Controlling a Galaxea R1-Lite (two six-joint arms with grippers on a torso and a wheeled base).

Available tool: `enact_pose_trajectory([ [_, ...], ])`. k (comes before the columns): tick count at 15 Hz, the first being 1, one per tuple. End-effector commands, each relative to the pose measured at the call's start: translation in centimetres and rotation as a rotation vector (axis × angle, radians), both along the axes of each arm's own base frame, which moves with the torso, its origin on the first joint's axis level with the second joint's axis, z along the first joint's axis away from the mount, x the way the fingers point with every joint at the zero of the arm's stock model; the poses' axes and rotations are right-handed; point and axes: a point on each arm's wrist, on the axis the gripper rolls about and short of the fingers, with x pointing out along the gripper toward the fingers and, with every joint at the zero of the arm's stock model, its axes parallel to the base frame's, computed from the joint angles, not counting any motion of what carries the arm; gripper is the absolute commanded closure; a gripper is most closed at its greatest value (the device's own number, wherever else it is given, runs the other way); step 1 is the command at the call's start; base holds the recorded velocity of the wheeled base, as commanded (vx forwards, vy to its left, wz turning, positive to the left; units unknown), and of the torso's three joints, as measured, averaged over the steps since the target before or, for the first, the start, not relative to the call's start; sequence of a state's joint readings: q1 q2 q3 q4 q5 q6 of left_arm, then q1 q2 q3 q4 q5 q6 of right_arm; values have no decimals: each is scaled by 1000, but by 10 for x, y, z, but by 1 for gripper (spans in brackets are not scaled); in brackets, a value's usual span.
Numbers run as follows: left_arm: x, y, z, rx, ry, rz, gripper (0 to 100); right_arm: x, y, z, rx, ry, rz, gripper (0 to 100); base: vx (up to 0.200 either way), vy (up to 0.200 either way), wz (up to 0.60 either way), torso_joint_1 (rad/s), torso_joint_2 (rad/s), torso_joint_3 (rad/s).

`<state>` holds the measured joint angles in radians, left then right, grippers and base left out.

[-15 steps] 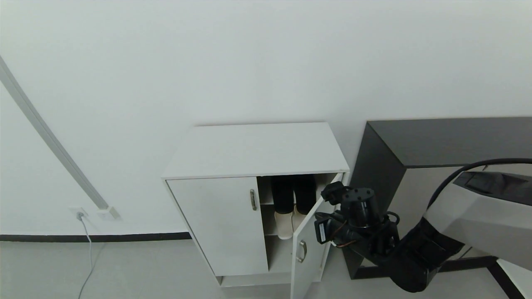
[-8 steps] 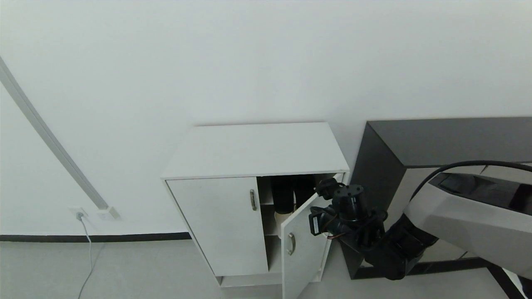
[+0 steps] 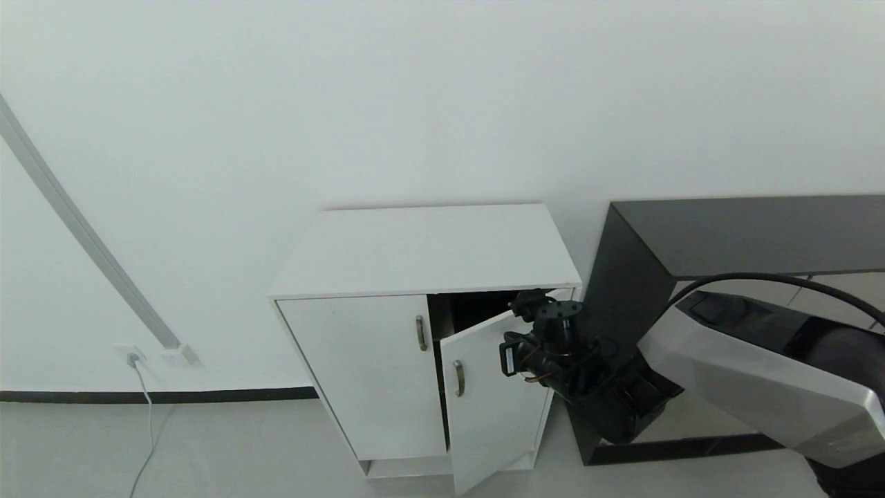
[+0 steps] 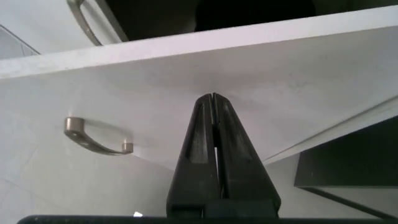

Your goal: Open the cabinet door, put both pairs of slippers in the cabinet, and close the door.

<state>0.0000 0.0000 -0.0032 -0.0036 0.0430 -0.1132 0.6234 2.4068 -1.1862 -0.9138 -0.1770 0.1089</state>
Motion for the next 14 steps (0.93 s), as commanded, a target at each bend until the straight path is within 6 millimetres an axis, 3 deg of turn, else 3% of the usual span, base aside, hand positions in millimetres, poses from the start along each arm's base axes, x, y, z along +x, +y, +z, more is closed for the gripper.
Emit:
enact_pose_trajectory([
  [1, 0, 0, 0, 0, 1, 2, 100, 7, 1, -5, 1, -3, -6, 100, 0, 0, 0, 0, 0, 0],
  [14, 0, 0, 0, 1, 1, -2, 100, 52, -7, -6, 11, -26, -70, 100, 0, 0, 0, 0, 0, 0],
])
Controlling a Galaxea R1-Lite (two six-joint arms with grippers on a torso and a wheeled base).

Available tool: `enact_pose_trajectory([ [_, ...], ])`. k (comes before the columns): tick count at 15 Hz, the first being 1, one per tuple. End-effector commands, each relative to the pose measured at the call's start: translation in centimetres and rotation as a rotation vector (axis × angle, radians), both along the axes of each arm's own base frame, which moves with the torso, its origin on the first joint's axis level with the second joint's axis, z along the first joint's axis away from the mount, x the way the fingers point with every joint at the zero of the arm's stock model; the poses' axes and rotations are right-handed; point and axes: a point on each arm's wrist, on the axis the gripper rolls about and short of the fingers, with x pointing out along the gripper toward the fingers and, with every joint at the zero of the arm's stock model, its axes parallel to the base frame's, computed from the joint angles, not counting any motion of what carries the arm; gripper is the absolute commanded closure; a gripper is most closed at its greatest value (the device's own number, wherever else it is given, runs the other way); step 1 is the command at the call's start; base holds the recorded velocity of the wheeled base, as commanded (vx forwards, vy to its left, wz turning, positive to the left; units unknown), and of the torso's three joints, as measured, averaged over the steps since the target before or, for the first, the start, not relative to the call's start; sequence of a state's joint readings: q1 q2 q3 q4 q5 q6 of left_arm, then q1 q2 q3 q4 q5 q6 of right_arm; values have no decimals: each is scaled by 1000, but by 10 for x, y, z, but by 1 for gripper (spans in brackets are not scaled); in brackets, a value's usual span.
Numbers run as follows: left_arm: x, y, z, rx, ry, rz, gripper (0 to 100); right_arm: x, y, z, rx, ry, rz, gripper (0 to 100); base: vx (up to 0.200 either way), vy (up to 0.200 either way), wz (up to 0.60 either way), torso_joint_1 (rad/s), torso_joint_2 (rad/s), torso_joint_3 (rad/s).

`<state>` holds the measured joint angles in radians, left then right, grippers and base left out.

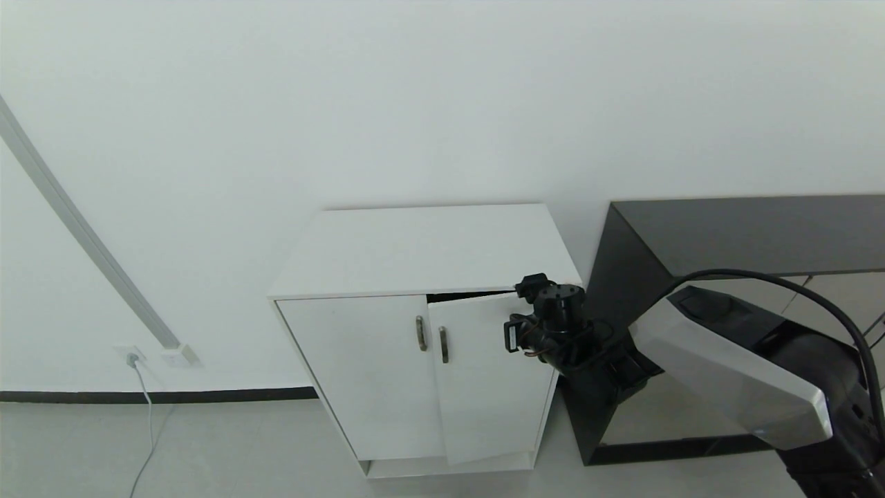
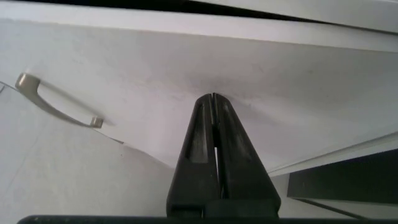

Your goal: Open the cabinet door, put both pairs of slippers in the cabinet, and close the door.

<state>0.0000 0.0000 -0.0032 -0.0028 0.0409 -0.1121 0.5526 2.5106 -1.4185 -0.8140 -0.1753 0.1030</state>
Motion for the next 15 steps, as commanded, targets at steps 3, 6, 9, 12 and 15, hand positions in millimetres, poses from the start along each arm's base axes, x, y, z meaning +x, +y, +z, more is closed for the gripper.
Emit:
enact_pose_trajectory([
  [3, 0, 0, 0, 0, 0, 1, 100, 4, 0, -3, 0, 0, -4, 100, 0, 0, 0, 0, 0, 0],
  [6, 0, 0, 0, -1, -2, 1, 100, 6, -1, -1, 1, -2, -8, 100, 0, 0, 0, 0, 0, 0],
  [9, 0, 0, 0, -1, 0, 1, 100, 8, -1, -2, 1, -2, -12, 100, 0, 0, 0, 0, 0, 0],
  [12, 0, 0, 0, 0, 0, 1, 100, 10, -4, -2, 1, -3, -18, 100, 0, 0, 0, 0, 0, 0],
  [15, 0, 0, 0, 0, 0, 1, 100, 12, -3, -1, 5, -10, -20, 100, 0, 0, 0, 0, 0, 0],
])
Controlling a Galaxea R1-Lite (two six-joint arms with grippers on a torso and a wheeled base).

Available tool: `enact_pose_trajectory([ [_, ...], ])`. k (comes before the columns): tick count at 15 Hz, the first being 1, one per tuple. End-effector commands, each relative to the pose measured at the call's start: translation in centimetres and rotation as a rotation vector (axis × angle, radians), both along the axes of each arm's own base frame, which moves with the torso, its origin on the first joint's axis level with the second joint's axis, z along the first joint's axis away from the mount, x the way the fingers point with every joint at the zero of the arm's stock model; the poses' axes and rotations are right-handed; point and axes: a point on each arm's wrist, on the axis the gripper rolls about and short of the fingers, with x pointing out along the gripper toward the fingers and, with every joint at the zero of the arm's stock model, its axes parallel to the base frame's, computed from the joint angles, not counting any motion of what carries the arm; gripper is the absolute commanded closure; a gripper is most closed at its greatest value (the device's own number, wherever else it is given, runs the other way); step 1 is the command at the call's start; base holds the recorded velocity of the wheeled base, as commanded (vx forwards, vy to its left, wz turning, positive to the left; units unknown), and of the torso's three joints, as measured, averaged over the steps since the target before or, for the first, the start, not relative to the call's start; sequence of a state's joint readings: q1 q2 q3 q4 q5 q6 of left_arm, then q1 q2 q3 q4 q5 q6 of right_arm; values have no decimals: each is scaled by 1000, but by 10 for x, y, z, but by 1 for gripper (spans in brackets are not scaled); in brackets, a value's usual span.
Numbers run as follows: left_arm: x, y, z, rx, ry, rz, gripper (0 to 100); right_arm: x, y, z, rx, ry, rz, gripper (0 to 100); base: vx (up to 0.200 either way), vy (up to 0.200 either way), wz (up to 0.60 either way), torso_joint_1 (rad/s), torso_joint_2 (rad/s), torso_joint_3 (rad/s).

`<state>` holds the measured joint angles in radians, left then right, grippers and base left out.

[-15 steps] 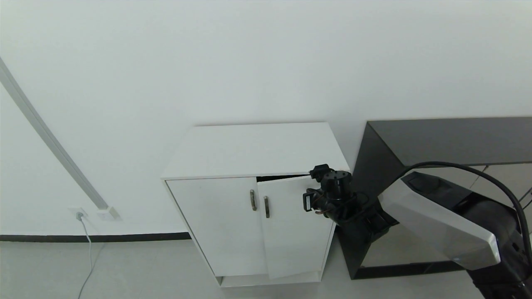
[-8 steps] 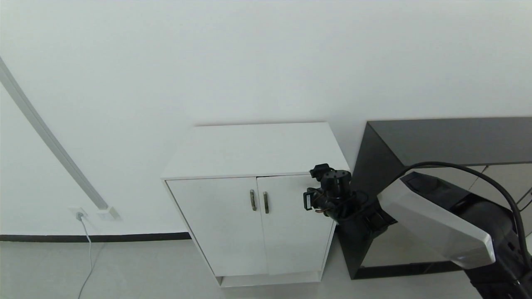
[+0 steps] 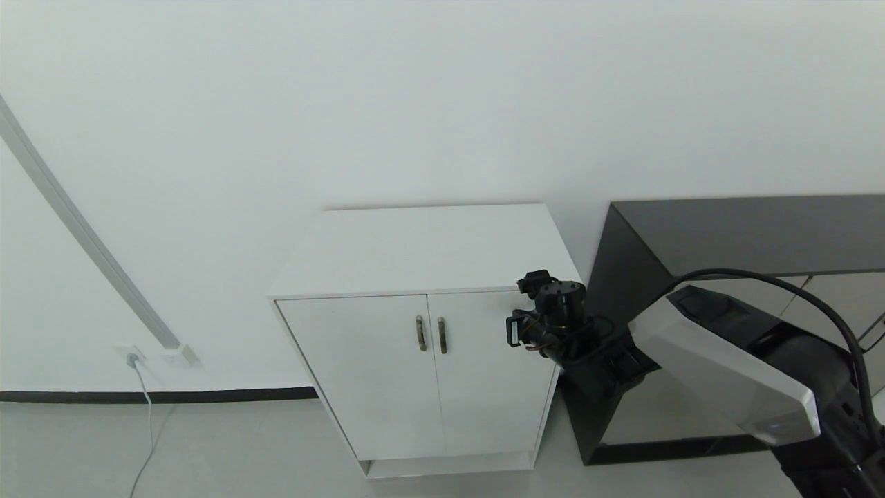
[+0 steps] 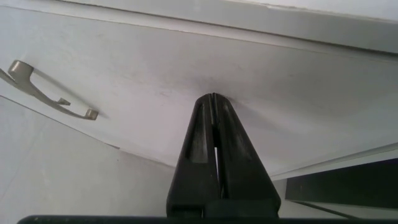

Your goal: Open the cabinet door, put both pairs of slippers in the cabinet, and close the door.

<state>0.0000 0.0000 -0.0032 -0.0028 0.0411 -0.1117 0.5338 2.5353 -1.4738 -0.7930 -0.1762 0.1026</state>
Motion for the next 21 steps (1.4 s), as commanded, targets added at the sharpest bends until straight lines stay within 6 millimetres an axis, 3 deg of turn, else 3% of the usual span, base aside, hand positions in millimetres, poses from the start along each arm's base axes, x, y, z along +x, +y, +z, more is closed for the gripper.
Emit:
enact_pose_trajectory([
  [1, 0, 0, 0, 0, 0, 0, 100, 1, 0, -1, 0, 0, 0, 100, 0, 0, 0, 0, 0, 0],
  [12, 0, 0, 0, -2, 0, 0, 100, 3, 0, 0, 2, -1, -7, 100, 0, 0, 0, 0, 0, 0],
  [17, 0, 0, 0, -2, 0, 0, 100, -32, -13, 36, 13, -20, 1, 100, 0, 0, 0, 0, 0, 0],
  [21, 0, 0, 0, 0, 0, 3, 100, -74, -43, 66, 8, -51, -76, 100, 0, 0, 0, 0, 0, 0],
])
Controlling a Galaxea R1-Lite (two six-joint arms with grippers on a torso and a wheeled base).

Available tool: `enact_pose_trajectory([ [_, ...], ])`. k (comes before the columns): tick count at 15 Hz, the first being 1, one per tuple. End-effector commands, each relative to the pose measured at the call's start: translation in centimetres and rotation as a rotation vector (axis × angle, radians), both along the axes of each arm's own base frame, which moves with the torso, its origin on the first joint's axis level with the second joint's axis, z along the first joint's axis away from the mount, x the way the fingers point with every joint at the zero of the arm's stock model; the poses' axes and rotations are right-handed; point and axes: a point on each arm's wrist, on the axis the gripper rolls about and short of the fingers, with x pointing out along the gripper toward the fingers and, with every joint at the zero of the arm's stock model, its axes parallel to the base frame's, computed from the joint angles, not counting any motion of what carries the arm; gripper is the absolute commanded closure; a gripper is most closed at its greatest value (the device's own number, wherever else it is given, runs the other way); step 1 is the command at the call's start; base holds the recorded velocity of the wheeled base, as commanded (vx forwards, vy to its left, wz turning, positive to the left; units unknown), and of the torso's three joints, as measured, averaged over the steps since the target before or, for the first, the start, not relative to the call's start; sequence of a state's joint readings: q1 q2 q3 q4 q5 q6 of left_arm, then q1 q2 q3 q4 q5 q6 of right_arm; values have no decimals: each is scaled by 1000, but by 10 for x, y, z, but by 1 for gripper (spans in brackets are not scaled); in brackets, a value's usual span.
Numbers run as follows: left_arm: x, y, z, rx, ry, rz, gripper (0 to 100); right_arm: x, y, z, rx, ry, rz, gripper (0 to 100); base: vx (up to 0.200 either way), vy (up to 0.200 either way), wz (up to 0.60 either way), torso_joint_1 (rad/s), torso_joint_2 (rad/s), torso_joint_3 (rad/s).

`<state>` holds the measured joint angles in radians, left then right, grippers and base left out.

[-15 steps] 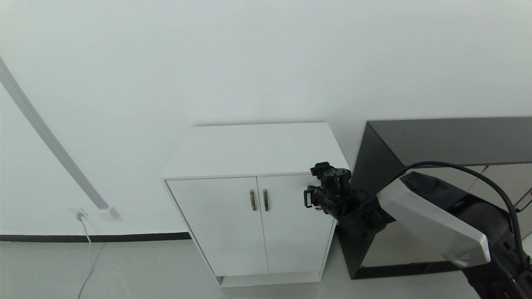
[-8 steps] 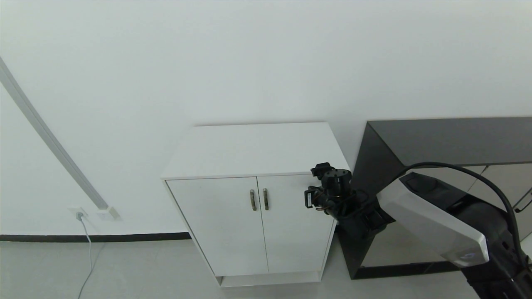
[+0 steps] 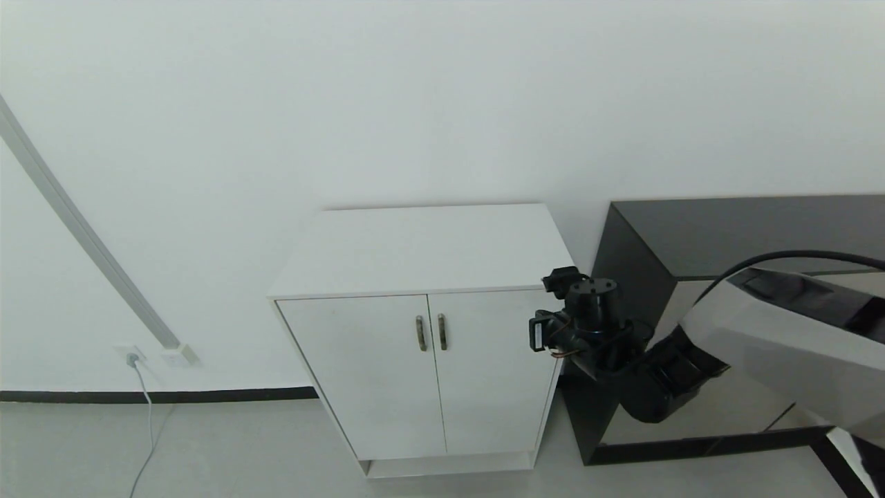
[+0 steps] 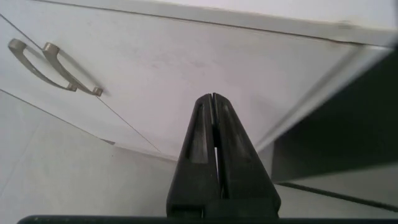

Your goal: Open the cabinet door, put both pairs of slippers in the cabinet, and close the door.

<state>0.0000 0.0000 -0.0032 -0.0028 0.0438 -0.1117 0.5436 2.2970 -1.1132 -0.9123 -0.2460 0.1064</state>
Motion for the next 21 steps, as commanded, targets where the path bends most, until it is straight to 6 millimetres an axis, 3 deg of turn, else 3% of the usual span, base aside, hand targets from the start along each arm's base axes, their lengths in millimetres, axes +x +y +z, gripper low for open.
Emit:
enact_pose_trajectory([
  [1, 0, 0, 0, 0, 1, 1, 100, -38, -29, 48, 24, -57, -28, 100, 0, 0, 0, 0, 0, 0],
  [3, 0, 0, 0, 0, -2, 2, 100, -67, -53, 67, 20, -63, -48, 100, 0, 0, 0, 0, 0, 0],
  [6, 0, 0, 0, 0, 0, 2, 100, -107, -90, 83, -24, -83, -211, 100, 0, 0, 0, 0, 0, 0],
  [12, 0, 0, 0, 0, 1, 2, 100, -202, -173, 88, -114, -114, -389, 100, 0, 0, 0, 0, 0, 0],
  [14, 0, 0, 0, 0, 0, 1, 100, -218, -184, 87, -129, -118, -413, 100, 0, 0, 0, 0, 0, 0],
  [21, 0, 0, 0, -2, -2, 1, 100, -304, -208, 85, -184, -85, -354, 100, 0, 0, 0, 0, 0, 0],
])
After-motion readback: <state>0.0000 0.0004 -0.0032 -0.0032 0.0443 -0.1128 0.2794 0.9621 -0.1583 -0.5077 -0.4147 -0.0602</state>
